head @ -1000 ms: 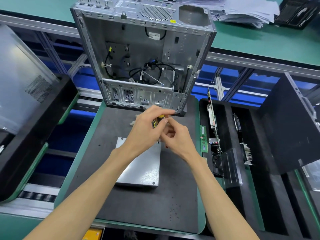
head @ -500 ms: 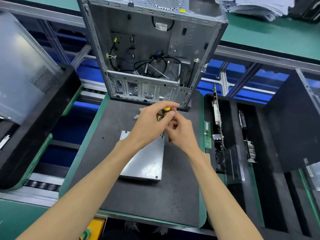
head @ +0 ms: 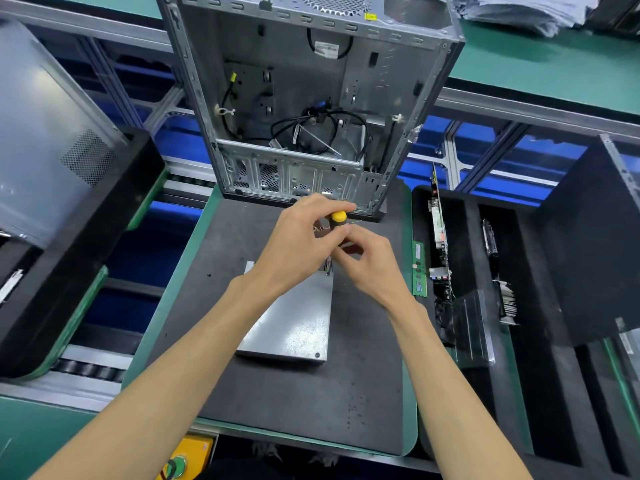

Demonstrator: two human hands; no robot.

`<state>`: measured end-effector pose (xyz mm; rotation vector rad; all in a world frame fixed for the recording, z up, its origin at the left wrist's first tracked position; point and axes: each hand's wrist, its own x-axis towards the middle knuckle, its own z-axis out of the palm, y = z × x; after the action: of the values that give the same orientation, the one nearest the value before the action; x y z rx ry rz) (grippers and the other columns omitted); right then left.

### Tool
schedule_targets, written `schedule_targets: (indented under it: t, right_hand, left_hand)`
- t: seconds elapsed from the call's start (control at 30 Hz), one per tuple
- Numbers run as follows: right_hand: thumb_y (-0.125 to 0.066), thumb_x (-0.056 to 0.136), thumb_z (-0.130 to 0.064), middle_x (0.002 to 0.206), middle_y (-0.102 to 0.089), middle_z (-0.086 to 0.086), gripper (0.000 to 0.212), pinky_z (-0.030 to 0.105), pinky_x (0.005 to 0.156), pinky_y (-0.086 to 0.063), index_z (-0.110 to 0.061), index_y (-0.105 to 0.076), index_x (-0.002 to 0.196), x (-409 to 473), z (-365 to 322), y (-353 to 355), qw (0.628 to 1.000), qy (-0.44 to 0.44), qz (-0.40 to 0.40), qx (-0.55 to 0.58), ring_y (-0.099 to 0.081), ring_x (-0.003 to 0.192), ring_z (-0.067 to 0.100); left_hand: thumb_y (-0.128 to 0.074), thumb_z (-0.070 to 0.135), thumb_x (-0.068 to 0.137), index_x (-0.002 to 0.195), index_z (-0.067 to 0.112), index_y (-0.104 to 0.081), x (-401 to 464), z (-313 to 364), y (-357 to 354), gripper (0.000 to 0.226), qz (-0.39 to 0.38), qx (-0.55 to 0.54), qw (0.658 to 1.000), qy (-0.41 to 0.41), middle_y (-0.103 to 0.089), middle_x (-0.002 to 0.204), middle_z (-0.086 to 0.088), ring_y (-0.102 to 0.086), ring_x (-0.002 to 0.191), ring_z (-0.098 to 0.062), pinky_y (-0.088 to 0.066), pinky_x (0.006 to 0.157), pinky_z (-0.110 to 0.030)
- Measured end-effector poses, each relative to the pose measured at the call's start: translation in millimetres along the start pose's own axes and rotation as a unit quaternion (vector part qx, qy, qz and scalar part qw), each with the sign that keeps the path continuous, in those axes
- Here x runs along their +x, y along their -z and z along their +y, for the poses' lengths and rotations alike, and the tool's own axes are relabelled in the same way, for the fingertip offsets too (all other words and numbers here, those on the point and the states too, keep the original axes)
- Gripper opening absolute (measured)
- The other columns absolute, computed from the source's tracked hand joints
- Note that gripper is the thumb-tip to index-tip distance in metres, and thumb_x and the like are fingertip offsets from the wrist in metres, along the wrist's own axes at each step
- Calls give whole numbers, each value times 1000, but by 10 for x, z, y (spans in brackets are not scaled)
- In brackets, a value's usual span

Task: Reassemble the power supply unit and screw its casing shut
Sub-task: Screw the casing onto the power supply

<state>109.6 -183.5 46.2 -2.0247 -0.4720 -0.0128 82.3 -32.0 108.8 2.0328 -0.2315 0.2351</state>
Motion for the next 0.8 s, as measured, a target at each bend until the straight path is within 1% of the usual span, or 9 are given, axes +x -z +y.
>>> schedule_targets:
  t: [0.07, 0.13, 0.2, 0.33, 0.47, 0.57, 0.63, 0.7, 0.8]
  right_hand:
    - [-72, 92, -6, 90, -73, 8, 10, 26, 74, -54, -11, -75, 100, -23, 16, 19, 1000, -1, 18, -5, -67, 84, 21]
    - [-74, 91, -7, 87, -72, 5, 9, 21, 70, -50, -6, -75, 100, -58, 24, 19, 999, 4, 44, -10, -64, 79, 14]
    - [-75, 91, -6, 84, -71, 5, 10, 19, 69, -47, -4, -75, 101, -91, 19, 3, 998, 9, 67, -15, -61, 76, 13]
    - [-74, 92, -6, 86, -70, 6, 12, 27, 72, -51, -4, -74, 104, -137, -14, -52, 996, 21, 88, -22, -62, 78, 19]
    - [-69, 94, -8, 94, -72, 4, 12, 28, 73, -54, -12, -73, 105, -98, -43, 15, 999, -16, 32, -2, -65, 83, 17]
    - [-68, 94, -10, 97, -66, 7, 12, 30, 74, -54, -8, -70, 105, -56, -53, 117, 998, -25, -36, -44, -65, 83, 18]
    - [-70, 92, -14, 97, -61, 5, 13, 24, 69, -50, -16, -68, 105, -38, -113, 186, 996, -12, -51, -70, -61, 79, 15]
    - [-68, 91, -18, 90, -60, -1, 13, 17, 65, -44, -24, -65, 102, -8, -204, 263, 995, 1, -56, -86, -58, 74, 13]
    - [-68, 90, -18, 70, -58, -9, 8, 16, 60, -39, -26, -64, 90, 66, -333, 364, 991, 4, -72, -116, -53, 64, 10]
  left_hand:
    - [-72, 7, 90, 121, 16, -73, -3, 9, -30, 32, -7, -8, 1000, 2, -64, 98, -1, -61, 95, -20, -51, 91, -37]
    - [-71, 6, 91, 123, 16, -72, -9, 21, -60, 34, -15, -20, 1000, 0, -64, 99, -4, -60, 93, -20, -50, 91, -35]
    - [-70, 5, 92, 125, 16, -71, -12, 17, -75, 35, -24, -26, 999, -4, -64, 100, -6, -60, 92, -21, -49, 90, -34]
    - [-68, 5, 93, 127, 17, -70, -13, 2, -88, 37, -29, -29, 999, -4, -64, 101, -5, -60, 95, -22, -50, 91, -39]
    - [-68, 8, 93, 129, 20, -69, -15, -21, -74, 37, -37, -24, 999, -7, -63, 102, -3, -59, 98, -18, -50, 89, -37]
    - [-68, 14, 95, 131, 25, -68, -20, -67, -37, 38, -54, -22, 998, -7, -62, 103, -2, -56, 100, -16, -49, 88, -33]
    - [-67, 16, 96, 134, 26, -65, -32, -93, -21, 39, -59, -18, 998, -8, -60, 106, -2, -55, 103, -15, -48, 92, -31]
    - [-64, 16, 98, 137, 26, -63, -35, -110, -19, 40, -60, -11, 998, -12, -57, 109, -2, -53, 109, -16, -45, 101, -32]
    - [-54, 24, 103, 141, 24, -59, -40, -150, -44, 38, -57, -7, 998, -19, -52, 111, 0, -50, 114, -16, -41, 105, -29]
